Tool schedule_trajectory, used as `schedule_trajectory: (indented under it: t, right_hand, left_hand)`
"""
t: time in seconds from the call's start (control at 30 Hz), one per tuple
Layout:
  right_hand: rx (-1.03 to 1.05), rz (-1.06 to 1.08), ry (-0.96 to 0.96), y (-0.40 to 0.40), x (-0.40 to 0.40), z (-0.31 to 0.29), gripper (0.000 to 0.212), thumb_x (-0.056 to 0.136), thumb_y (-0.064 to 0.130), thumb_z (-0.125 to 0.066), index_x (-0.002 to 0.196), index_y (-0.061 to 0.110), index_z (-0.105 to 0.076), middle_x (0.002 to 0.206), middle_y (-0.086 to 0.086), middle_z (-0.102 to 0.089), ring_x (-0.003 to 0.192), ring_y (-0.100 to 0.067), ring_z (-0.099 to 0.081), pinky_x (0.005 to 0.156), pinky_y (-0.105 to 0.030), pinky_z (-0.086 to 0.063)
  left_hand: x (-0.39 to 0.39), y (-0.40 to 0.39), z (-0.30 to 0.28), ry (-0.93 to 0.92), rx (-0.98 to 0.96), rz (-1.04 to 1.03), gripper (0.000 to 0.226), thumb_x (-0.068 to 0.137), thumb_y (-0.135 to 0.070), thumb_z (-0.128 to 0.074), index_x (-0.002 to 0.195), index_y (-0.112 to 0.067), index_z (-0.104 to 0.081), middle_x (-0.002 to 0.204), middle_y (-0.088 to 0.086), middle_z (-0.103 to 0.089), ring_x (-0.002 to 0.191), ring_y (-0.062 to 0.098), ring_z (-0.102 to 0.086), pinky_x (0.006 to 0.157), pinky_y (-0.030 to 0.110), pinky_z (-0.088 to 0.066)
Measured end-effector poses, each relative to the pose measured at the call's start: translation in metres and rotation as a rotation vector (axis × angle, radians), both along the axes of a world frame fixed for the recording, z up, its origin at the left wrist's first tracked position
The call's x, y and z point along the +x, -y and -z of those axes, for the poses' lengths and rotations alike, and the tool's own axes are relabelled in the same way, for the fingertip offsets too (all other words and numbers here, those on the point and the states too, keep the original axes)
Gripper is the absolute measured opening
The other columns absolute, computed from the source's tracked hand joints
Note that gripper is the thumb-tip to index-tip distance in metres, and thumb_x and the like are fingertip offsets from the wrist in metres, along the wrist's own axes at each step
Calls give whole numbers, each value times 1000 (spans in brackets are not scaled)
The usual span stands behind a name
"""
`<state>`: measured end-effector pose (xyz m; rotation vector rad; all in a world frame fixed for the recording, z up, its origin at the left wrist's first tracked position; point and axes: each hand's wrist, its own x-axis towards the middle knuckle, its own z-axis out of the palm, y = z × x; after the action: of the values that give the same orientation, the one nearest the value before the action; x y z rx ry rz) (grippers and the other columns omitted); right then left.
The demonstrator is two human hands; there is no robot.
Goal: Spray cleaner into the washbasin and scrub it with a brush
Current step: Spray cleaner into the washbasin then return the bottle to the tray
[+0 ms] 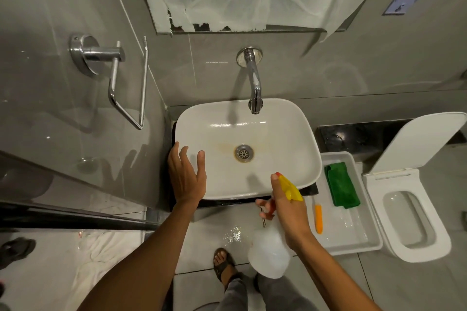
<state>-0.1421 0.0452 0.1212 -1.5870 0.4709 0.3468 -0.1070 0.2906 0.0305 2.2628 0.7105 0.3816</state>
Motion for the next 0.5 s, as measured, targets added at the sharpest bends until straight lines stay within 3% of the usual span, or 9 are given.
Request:
schedule_trajectory:
  t: [0.07,0.17,0.33,0.5]
  right_hand:
    - [-34,32,2,10,-1,5,46,92,71,-62,101,28,-76,83,-6,-82,82,-21,-81,57,-33,-63]
    - [-38,82,-15,28,-2,12,58,91,73,-62,108,19,-76,94,-7,-85,90,-17,-82,64,-36,-67]
    - [-55,102,30,59,-1,18,44,92,69,-64,118,35,-76,97,-4,-85,96,-20,-81,76,-45,-69]
    - [-42,157,40,97,3,22,29,88,70,-70,113,55,-76,102,-1,-85,99,-14,-82,71,-31,-66]
  left_hand:
    - [0,0,0,1,3,-2,71,106,-62,-40,149,-8,-56,168,11,-43,153,34,-44,124,54,-44]
    - [-1,2,0,-8,19,12,70,106,-61,-42,150,-8,-55,169,12,-42,153,35,-44,123,56,-44]
    - [-1,4,-3,-26,142,108,71,105,-60,-46,152,-8,-54,173,13,-37,158,36,-39,129,57,-36]
    - [8,40,-7,19,239,306,72,105,-60,-46,154,-7,-50,175,15,-34,164,36,-30,132,57,-29]
